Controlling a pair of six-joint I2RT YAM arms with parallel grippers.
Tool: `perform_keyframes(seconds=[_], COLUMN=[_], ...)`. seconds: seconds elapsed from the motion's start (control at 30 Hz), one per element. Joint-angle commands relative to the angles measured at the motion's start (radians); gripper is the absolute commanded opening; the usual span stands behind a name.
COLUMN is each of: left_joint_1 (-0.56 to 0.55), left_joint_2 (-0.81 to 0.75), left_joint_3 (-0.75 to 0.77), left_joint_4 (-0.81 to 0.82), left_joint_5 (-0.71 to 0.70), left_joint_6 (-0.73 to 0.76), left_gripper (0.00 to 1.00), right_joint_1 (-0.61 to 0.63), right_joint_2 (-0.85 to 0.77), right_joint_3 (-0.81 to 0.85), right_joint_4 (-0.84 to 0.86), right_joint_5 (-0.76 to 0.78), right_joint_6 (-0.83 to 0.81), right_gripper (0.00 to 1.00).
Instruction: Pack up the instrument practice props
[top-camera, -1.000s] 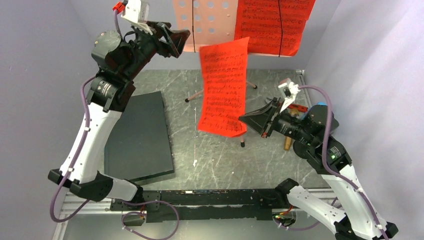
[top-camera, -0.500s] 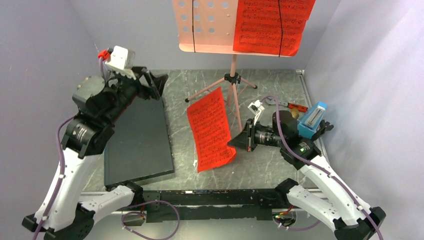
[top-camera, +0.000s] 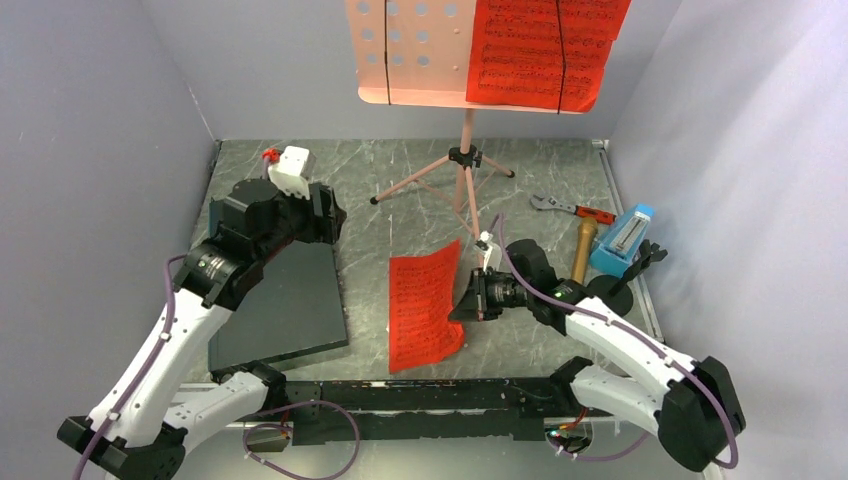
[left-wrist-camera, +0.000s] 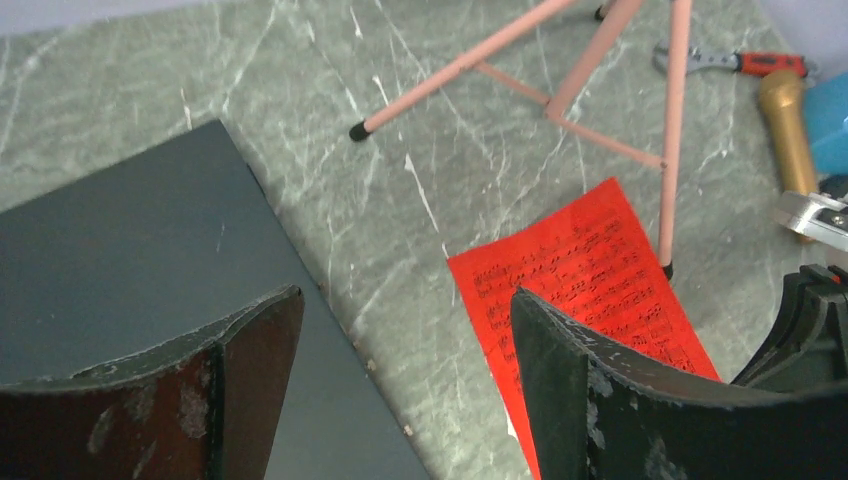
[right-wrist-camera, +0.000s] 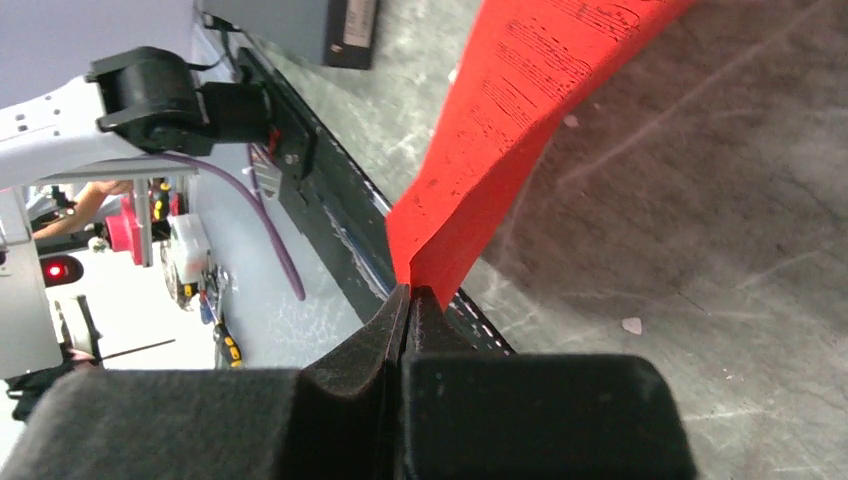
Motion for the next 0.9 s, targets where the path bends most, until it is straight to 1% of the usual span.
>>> perform_keyframes(seconds=[0.0,0.2,0.33,0.43,0.53,0.6,0.7,0.87], left_joint_1=[-0.005,-0.005,-0.005,-0.005,-0.005,-0.005,-0.005,-0.005], left_joint_2=[-0.006,0.014,0.017,0.013,0.012,0.013,0.011,0.014], left_joint_3=[-0.018,-0.031,-0.038,-0.05,-0.05,-0.048,-0.048,-0.052], left_joint_4=[0.036,0.052,0.053,0.059,0.059,0.056,0.055,0.061], left_joint_5=[0.0,0.017,0.018,0.015,0.012,0.007,-0.004,-0.008], left_joint_6=[-0.025,-0.032,-0.039,-0.041,-0.046,-0.046,-0.046,-0.049], left_gripper=[0.81,0.81,0.81,0.81,0.81,0.81,0.81,0.81], right_joint_1=[0.009,0.011,0.018,0.026,0.032,0.036,0.036,0.037], right_joint_2=[0.043,0.136,0.223,0.289,0.33,0.323,0.28,0.16], right_joint_3=[-0.028,-0.074,-0.078,-0.087,-0.079,-0.084,-0.106,-0.144], right_joint_4=[0.04,0.112,0.123,0.177,0.236,0.284,0.317,0.269], right_joint_5=[0.041,0.07,0.097,0.095,0.093,0.113,0.207,0.359], right_joint_6=[0.0,0.004,-0.024,-0.039,-0.012,0.041,0.117,0.17], right_gripper=[0.0,0.0,0.0,0.0,0.0,0.0,0.0,0.0])
